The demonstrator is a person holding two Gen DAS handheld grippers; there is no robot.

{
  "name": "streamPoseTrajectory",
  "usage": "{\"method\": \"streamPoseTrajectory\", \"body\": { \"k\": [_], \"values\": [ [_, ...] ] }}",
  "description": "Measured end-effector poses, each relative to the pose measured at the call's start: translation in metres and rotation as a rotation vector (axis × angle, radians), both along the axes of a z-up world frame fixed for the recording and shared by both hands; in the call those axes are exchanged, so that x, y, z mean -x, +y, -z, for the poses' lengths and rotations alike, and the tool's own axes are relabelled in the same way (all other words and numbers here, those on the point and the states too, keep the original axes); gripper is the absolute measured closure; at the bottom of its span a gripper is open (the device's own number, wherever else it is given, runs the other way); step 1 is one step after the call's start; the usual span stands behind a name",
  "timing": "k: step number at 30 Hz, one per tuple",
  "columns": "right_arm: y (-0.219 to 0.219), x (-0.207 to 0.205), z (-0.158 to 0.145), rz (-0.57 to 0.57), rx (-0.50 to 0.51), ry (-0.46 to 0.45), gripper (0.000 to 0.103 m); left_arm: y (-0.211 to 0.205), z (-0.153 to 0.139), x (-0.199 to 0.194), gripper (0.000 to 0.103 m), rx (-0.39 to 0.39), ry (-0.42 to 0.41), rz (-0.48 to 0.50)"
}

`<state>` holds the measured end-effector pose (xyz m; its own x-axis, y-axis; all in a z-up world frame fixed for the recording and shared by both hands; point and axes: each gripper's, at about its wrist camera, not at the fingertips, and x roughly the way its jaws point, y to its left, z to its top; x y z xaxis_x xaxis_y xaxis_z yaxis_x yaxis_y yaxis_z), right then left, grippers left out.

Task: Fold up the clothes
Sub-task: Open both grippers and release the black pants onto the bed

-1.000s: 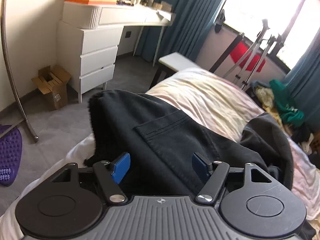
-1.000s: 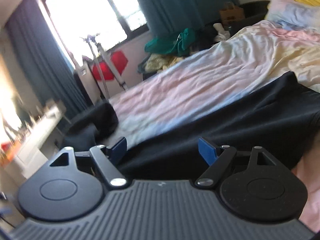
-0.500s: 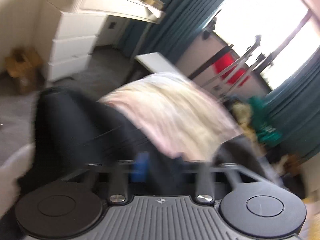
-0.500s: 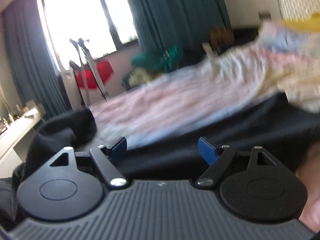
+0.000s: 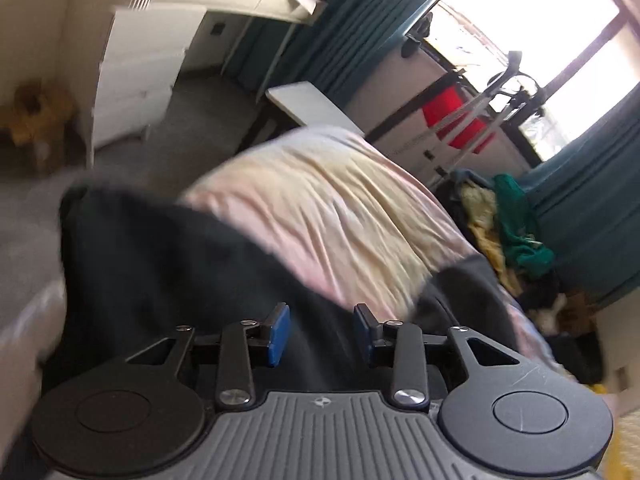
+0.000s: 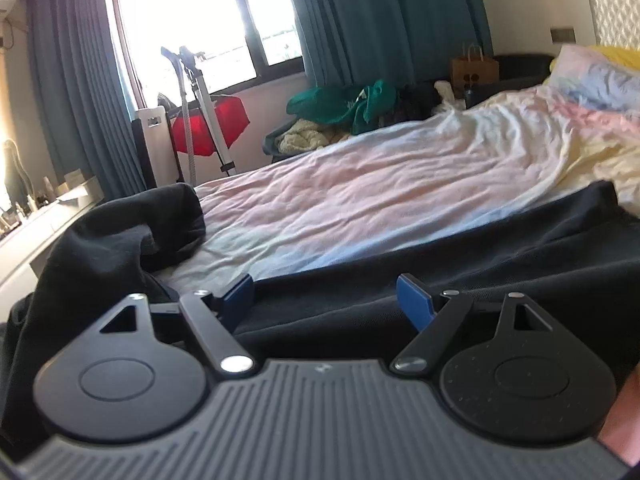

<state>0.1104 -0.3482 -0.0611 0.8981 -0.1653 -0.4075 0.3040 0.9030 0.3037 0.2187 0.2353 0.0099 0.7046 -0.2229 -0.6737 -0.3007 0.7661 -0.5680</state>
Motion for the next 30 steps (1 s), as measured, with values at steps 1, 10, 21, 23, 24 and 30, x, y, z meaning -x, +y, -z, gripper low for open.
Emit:
{"method": "streamPoseTrajectory", "body": {
  "k": [1, 10, 21, 23, 24, 30],
  "values": [
    [0.000, 0.001, 0.001, 0.003, -0.005, 0.001, 0.022, 0.002, 0.005, 0.014, 0.059, 0.038, 0.021, -0.022],
    [-0.013, 0.021, -0.007, 0.036, -0.077, 0.011, 0.022, 0.016, 0.060, 0.075, 0.025, 0.333, 0.120, -0.176],
    [-0.018, 0.031, -0.017, 0.044, -0.128, -0.014, 0.022, -0.020, 0.043, -0.029, 0.029, 0.508, -0.059, -0.112],
    [-0.019, 0.025, -0.013, 0.034, -0.143, -0.003, 0.022, -0.021, 0.039, -0.059, 0.029, 0.469, -0.076, -0.129],
    [-0.018, 0.022, -0.011, 0.028, -0.148, 0.000, 0.022, -0.022, 0.037, -0.074, 0.030, 0.450, -0.085, -0.137],
    [-0.020, 0.007, 0.003, 0.010, -0.172, 0.014, 0.022, -0.024, 0.059, -0.161, 0.030, 0.227, -0.070, -0.222]
  ]
}}
